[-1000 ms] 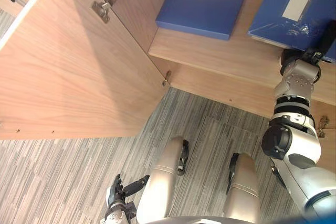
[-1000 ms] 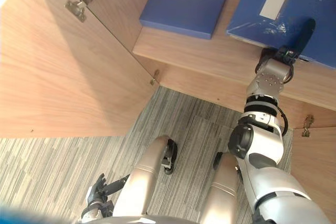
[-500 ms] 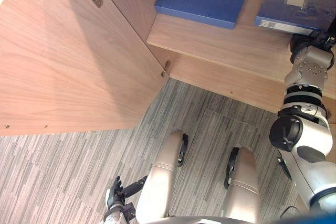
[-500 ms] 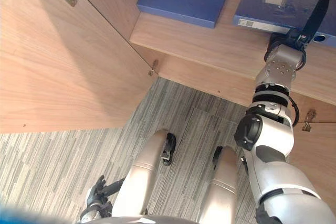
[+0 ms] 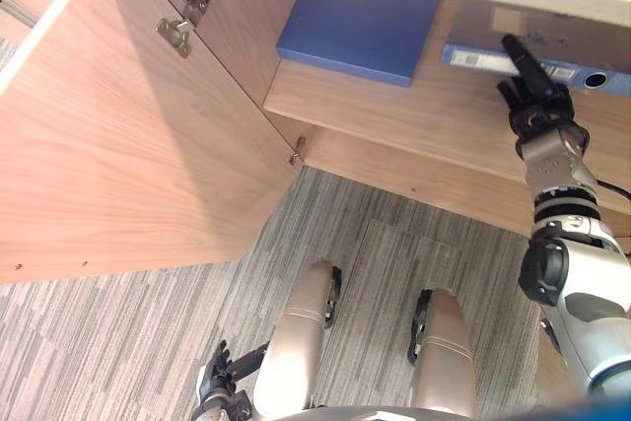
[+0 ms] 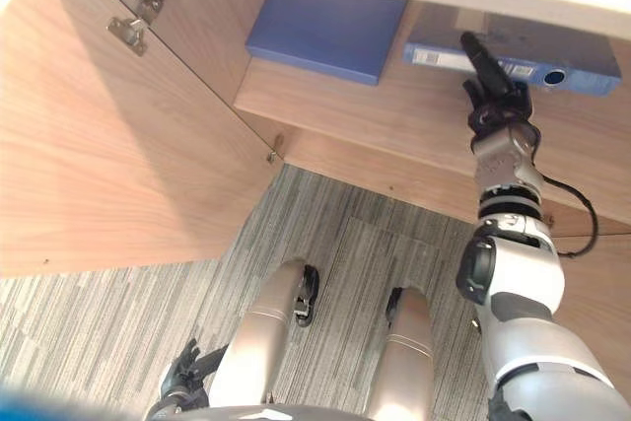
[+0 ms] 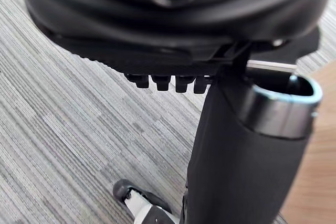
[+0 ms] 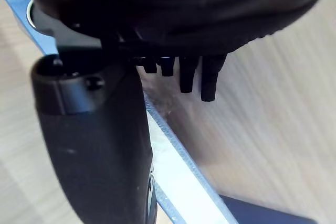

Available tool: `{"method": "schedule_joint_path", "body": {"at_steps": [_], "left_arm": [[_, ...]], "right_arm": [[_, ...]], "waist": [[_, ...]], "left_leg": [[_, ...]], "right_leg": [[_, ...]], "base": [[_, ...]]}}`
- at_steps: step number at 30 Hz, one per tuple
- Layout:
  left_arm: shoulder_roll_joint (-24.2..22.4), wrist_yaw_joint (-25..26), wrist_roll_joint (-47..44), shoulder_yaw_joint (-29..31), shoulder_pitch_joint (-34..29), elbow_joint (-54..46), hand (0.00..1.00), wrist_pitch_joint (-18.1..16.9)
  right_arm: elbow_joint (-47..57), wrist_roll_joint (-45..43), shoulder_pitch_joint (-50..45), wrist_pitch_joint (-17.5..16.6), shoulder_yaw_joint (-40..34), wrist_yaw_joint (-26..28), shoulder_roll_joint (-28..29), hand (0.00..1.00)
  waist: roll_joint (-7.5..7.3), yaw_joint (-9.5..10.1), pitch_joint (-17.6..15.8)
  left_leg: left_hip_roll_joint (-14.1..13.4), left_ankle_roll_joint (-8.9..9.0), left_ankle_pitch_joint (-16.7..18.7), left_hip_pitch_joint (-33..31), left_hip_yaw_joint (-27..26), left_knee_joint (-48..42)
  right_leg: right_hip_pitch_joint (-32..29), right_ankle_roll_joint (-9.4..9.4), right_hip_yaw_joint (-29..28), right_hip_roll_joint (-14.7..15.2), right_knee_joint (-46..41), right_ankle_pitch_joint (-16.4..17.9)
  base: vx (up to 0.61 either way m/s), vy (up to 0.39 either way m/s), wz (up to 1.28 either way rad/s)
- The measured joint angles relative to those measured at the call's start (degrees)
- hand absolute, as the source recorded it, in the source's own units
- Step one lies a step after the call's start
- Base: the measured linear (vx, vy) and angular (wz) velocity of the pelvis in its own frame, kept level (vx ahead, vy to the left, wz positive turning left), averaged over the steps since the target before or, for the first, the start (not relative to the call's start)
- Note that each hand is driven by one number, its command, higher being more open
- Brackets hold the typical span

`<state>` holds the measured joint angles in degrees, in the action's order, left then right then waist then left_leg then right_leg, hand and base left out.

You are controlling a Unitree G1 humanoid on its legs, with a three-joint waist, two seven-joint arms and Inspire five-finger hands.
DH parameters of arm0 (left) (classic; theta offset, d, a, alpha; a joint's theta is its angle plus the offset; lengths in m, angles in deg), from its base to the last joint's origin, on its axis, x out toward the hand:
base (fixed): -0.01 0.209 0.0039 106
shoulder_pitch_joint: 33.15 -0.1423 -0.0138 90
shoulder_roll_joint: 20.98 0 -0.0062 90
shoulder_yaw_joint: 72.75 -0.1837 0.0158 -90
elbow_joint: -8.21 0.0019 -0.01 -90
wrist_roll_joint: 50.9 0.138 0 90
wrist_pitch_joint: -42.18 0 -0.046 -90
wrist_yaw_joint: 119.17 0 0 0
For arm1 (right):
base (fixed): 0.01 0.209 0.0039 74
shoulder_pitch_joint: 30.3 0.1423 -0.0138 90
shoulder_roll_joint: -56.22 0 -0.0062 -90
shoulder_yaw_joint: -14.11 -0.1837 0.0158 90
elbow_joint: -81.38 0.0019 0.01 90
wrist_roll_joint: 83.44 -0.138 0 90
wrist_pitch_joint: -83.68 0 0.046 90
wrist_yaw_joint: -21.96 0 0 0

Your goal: Walk over to the cabinet, pick up the folder, carry it to the office cabinet, place the folder inside the office cabinet, then close the office cabinet door

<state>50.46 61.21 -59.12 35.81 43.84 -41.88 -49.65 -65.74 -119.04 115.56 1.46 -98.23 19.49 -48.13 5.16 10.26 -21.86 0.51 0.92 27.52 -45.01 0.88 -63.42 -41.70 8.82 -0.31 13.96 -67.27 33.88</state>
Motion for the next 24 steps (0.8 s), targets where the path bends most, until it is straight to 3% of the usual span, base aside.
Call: {"method": "schedule_joint_path", "body": {"at_steps": [5, 12, 18, 24], "left_arm": [[0.78, -3.39, 2.08, -0.22, -0.31, -0.33, 1.0, -0.01], [1.11, -4.75, 3.05, -1.64, -1.7, -1.04, 1.0, 0.08], [1.22, -4.65, 3.48, -2.06, -1.9, -1.4, 1.0, 0.02], [1.86, -4.42, 3.83, -3.73, -1.9, -1.26, 1.0, 0.02]], "right_arm": [[0.0, 2.31, -6.89, 0.63, -0.77, 6.1, -2.8, 1.0], [0.16, 4.66, -10.85, 0.63, -1.74, 8.3, -4.16, 1.0], [1.55, 25.1, -12.92, -2.36, 3.44, 11.73, -5.72, 1.0], [1.38, 26.44, -12.94, -3.2, 5.63, 11.35, -5.66, 1.0]], "waist": [[-0.85, 0.18, 1.01], [-0.76, 1.54, 2.53], [-0.62, 1.88, 2.88], [-0.39, 2.01, 3.38]], "left_leg": [[0.4, 0.38, -0.43, 0.66, 1.55, 1.45], [0.84, 0.12, -0.87, 1.6, 1.79, 3.04], [0.24, 0.01, -0.93, 2.42, 1.47, 3.53], [0.05, -0.01, -0.94, 3.35, 1.27, 4.27]], "right_leg": [[1.6, -0.2, 2.59, 0.7, 1.25, -0.09], [3.0, -0.54, 3.55, 1.22, 3.16, -0.27], [4.17, -0.89, 3.76, 0.85, 4.56, -0.52], [4.83, -1.01, 3.79, 0.71, 4.98, -0.59]], "base": [[0.06, -0.036, 0.15], [0.02, -0.005, 0.05], [0.0, 0.005, -0.02], [0.0, 0.001, -0.01]]}}
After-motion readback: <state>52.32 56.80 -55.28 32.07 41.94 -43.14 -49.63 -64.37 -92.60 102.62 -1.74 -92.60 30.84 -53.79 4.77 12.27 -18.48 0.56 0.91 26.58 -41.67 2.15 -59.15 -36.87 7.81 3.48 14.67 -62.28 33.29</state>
